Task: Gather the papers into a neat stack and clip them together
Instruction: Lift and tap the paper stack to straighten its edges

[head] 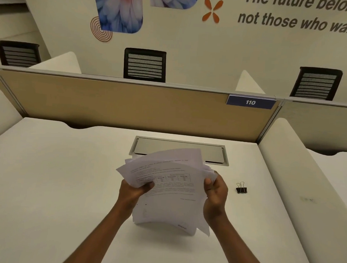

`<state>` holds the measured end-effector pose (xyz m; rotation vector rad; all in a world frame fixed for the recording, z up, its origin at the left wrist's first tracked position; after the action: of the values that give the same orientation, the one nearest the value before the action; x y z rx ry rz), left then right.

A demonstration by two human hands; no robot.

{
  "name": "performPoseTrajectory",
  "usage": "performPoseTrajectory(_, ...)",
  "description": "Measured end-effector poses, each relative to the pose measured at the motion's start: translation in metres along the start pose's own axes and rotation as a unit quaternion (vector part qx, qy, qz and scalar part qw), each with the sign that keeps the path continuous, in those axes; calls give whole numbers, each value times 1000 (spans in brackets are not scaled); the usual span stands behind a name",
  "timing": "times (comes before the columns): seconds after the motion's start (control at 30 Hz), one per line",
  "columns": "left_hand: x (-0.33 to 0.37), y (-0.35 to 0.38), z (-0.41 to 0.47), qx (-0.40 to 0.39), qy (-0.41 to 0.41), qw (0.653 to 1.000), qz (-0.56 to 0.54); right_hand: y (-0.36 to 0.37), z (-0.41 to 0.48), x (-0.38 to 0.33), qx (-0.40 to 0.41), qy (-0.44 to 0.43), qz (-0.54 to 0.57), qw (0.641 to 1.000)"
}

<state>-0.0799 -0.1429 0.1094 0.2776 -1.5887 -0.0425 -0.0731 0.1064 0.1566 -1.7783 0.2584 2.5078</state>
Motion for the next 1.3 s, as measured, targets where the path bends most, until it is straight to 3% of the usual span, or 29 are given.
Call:
performPoseTrajectory(0.17, -1, 1, 1, 2, 5, 1000, -7, 1, 8, -5, 5, 1, -35, 999)
performPoseTrajectory(0.5, -6, -7, 8, -39, -25, 996, 71, -8, -19, 32, -9, 99, -106, 989)
performPoseTrajectory(0.7, 0, -6, 7, -45, -22, 996, 68, -6, -18, 25, -13, 89, -55, 994)
performPoseTrajectory(0.87, 22, -2, 7, -35, 11, 999, -3, -6, -7, 15, -8, 66, -6, 998)
performPoseTrajectory(1.3, 16, 1, 10, -20, -5, 999, 27, 2, -21, 45, -18, 144, -33, 989)
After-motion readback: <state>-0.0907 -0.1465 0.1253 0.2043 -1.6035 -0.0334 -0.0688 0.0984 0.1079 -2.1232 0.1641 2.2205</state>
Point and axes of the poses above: each hand's wrist, its own z-axis towards the middle knuckle, its own y-axis out of the palm, x = y × z, the point moved 7 cm from there along z, towards the middle knuckle, and after that the axes turned 4 degrees about -z, right-handed, at the moved point
